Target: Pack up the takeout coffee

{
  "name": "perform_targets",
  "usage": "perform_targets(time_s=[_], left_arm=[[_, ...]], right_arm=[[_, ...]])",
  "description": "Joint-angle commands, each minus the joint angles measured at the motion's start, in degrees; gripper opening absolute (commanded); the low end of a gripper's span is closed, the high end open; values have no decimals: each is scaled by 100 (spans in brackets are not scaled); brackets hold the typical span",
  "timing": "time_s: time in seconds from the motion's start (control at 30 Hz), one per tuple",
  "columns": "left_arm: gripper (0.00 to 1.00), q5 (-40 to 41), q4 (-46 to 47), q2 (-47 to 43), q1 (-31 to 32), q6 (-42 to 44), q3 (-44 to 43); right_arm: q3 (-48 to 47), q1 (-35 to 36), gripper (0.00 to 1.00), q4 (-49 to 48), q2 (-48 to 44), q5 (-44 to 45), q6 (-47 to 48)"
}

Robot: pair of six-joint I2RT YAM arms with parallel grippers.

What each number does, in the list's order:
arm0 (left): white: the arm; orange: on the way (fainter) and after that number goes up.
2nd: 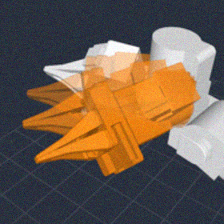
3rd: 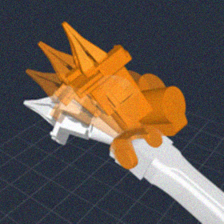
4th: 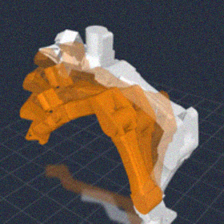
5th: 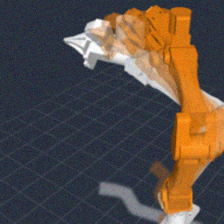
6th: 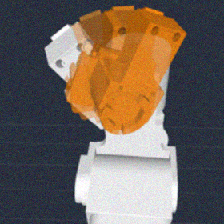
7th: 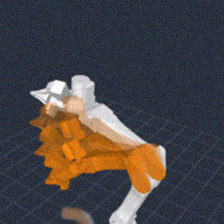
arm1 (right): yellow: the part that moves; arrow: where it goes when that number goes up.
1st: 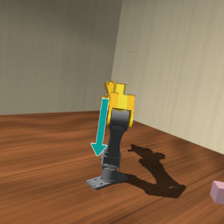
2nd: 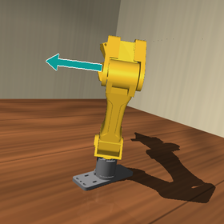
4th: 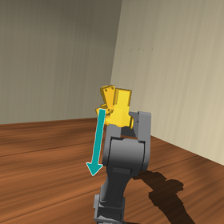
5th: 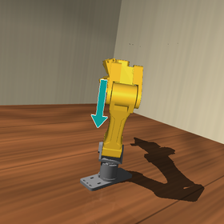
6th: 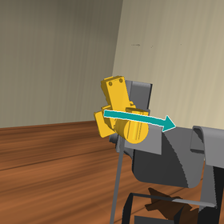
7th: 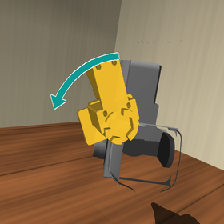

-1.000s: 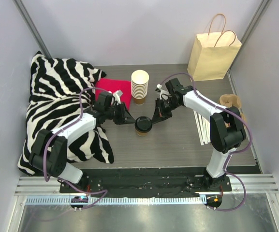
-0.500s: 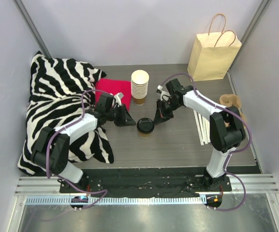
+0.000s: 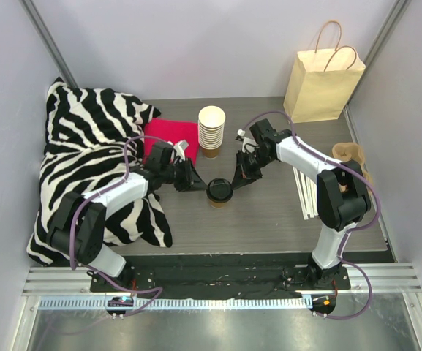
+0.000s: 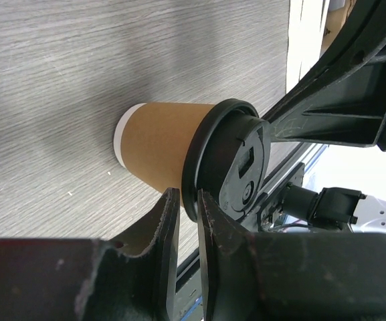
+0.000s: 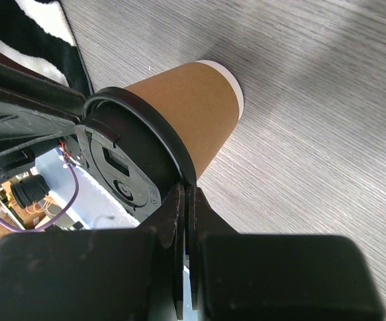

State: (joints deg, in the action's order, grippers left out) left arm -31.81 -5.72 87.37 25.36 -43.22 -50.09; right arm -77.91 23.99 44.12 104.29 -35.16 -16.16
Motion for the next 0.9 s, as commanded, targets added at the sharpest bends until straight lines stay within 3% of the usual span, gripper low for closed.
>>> perform_targets(time_s=[0.0,0.27,0.67,0.87], left_arm=[[21,-141,325,-71,47,-46,34],[21,-264,536,-10,47,-143,157],[5,61,185,447,39,173,148],[2,140,53,605,47,314,148]], right_arm=[[-207,62,1,-26,-5,0,52],[-207,71,1,-26,12,-9,43],[-84,62,1,-79,179,-44,78],[118,62,1,-122,302,97,140]])
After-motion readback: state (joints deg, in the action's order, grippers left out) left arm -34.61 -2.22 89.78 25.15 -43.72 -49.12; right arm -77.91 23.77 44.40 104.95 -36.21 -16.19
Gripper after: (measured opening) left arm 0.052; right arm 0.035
